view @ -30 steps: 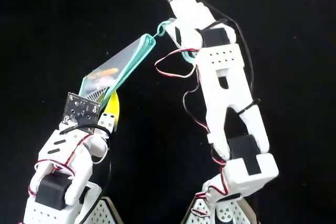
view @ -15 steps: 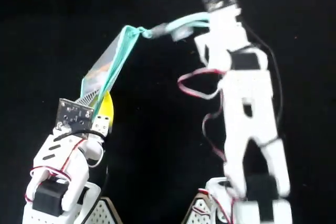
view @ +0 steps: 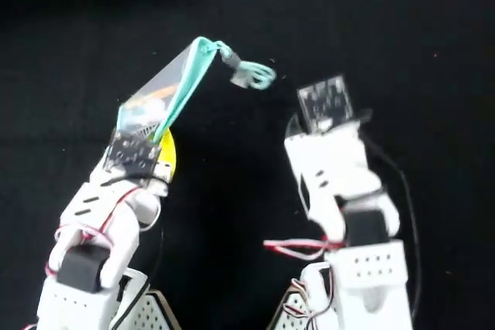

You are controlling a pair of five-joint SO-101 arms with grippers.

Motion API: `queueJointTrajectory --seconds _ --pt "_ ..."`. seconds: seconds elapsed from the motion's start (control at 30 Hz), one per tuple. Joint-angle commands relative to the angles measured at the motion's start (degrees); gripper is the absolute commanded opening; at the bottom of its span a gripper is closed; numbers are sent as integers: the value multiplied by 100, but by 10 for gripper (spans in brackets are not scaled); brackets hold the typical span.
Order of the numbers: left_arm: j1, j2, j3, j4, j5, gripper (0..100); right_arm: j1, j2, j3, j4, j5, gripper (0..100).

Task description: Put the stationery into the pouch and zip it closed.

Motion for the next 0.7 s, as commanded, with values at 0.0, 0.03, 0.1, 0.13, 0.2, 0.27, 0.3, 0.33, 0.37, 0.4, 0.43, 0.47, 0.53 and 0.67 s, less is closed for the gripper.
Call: queueJointTrajectory --seconds 0.0,0.03,0.1,0.13,0.2,0.27,0.3,0.33,0.37,0.4,0.43,0.47,0.53,0.67 --pt "-40 993 -215 -132 -62 30 -26 -1095 919 -255 -255 2" --pt "-40 1240 -321 -132 -62 30 35 -1332 1121 -185 -352 30" --pt "-31 1723 -514 -141 -53 30 220 -1807 1473 -44 -510 15" --pt "-31 1987 -611 -211 -53 30 352 -2018 1666 -44 -545 11" --pt "22 2505 -752 -457 -35 30 633 -2369 2070 -62 -607 12" --pt "180 3051 -884 -633 -35 30 844 -2695 2501 -62 -703 12" --pt "286 3323 -971 -703 -26 30 932 -2862 2695 -62 -730 12" --pt "418 3596 -1059 -738 -26 30 1011 -3029 2870 -62 -730 12" --pt "532 3868 -1174 -774 -26 30 1108 -3222 3037 -70 -703 13" --pt "646 4132 -1297 -809 -18 30 1213 -3354 3152 -97 -703 13" --pt "769 4396 -1446 -818 -18 30 1336 -3477 3143 0 -721 13" --pt "875 4659 -1657 -800 -35 30 1415 -3547 3134 114 -730 14" --pt "971 5196 -2088 -756 -53 30 1477 -3565 3134 255 -721 15" --pt "963 6277 -2976 -738 -26 32 1486 -3565 3134 299 -721 15"
